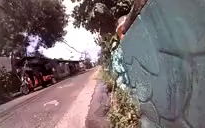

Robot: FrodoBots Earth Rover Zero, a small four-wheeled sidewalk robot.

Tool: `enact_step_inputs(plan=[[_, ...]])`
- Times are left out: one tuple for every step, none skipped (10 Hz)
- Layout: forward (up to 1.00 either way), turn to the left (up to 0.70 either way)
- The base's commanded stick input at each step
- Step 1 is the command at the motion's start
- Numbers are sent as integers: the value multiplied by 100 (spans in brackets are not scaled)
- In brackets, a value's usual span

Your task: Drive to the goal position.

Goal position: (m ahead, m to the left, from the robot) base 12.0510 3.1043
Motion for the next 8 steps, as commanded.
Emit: enact_step_inputs(plan=[[-70, -27], [-70, -27], [-70, -27], [-70, -27], [-70, -27], [-70, -27], [-70, -27], [-70, -27]])
